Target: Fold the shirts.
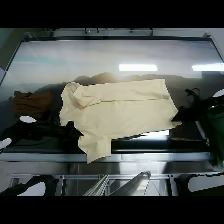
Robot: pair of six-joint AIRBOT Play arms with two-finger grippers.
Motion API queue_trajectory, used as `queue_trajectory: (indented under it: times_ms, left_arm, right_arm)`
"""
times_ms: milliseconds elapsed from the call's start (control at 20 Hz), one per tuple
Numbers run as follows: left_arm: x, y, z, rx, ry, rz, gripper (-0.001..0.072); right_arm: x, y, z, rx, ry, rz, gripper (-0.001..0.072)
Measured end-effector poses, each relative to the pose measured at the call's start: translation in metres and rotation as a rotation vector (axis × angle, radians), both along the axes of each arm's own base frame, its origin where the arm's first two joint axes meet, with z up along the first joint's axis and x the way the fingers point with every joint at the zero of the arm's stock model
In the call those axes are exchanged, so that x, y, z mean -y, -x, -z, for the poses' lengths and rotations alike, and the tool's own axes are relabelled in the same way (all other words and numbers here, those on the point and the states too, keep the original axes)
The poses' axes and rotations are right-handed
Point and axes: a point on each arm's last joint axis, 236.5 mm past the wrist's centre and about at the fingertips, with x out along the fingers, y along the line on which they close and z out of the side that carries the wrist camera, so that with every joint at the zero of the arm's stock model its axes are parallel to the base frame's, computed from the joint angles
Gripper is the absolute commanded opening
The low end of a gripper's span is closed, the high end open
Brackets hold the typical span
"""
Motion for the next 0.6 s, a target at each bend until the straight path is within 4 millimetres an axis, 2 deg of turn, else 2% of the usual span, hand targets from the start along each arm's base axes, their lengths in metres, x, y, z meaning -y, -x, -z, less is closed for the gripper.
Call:
queue_trajectory:
  times_ms: [200,400,500,600]
  left_arm:
    - [-0.034,-0.002,-0.019,0.016,0.003,-0.07,0.0025]
    - [-0.058,-0.004,-0.027,0.025,0.002,-0.119,0.0025]
    - [-0.067,-0.017,-0.038,0.067,-0.006,-0.124,0.0025]
    - [-0.071,-0.04,-0.056,0.125,-0.005,-0.104,0.0025]
  right_arm:
    - [0.014,0.005,-0.027,-0.002,-0.047,0.085,0.0016]
    - [0.008,0.009,-0.047,-0.011,-0.115,0.104,0.0016]
    - [-0.001,0.006,-0.058,-0.001,-0.163,0.114,0.0017]
    - [-0.012,-0.005,-0.069,0.043,-0.211,0.125,0.0016]
